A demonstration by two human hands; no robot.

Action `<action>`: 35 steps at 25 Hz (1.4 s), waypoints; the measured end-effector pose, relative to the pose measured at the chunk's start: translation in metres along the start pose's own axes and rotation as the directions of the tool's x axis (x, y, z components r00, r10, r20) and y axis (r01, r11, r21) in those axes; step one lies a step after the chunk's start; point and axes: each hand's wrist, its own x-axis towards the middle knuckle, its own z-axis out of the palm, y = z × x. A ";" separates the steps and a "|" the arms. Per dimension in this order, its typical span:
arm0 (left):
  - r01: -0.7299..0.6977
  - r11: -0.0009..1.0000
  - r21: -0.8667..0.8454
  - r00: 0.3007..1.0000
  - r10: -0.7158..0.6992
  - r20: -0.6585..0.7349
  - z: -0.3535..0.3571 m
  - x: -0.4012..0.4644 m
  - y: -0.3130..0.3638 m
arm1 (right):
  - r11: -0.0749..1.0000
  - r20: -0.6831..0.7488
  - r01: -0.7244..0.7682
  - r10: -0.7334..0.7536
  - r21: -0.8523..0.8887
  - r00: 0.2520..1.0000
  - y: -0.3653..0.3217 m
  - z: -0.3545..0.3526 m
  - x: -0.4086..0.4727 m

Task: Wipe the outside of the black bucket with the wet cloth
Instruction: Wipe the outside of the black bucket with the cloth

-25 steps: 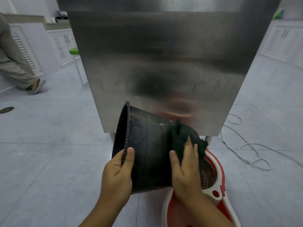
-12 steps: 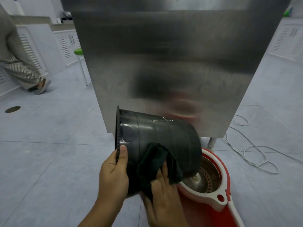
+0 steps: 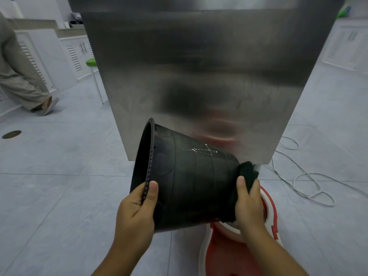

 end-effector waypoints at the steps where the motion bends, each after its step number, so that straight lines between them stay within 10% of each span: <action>1: -0.021 1.000 0.006 1.000 0.021 0.010 -0.002 0.000 -0.002 | 0.990 0.021 -0.086 0.084 0.114 0.996 -0.001 -0.004 0.001; 5: 0.070 0.997 0.010 0.988 -0.071 0.137 -0.015 0.008 0.003 | 0.763 0.202 -0.310 0.237 0.568 0.950 -0.009 -0.011 -0.002; 10: 0.108 0.991 0.084 0.989 -0.116 0.097 -0.022 0.011 -0.005 | 0.736 0.246 -0.379 0.289 0.560 0.925 0.001 -0.006 -0.006; 14: 0.090 0.994 0.056 0.940 -0.103 0.327 -0.031 0.011 -0.004 | 0.615 0.202 -0.370 0.327 0.696 0.923 -0.006 -0.015 -0.004; 18: 0.101 0.995 -0.015 0.994 -0.100 0.043 -0.022 0.010 -0.004 | 0.680 0.227 -0.380 0.307 0.626 0.924 0.001 -0.004 -0.013; 22: 0.044 0.999 -0.002 0.981 -0.043 0.188 -0.032 0.010 -0.004 | 0.672 0.166 -0.317 0.280 0.669 0.945 -0.002 -0.008 -0.011; 28: 0.016 0.996 0.086 0.999 -0.019 0.035 -0.015 0.004 0.001 | 0.966 0.011 0.064 -0.069 0.249 0.998 -0.007 0.011 -0.039; 35: 0.052 0.998 -0.026 0.998 -0.052 0.030 -0.016 0.004 0.002 | 0.827 0.182 0.557 -0.538 -0.075 0.823 0.030 0.042 -0.085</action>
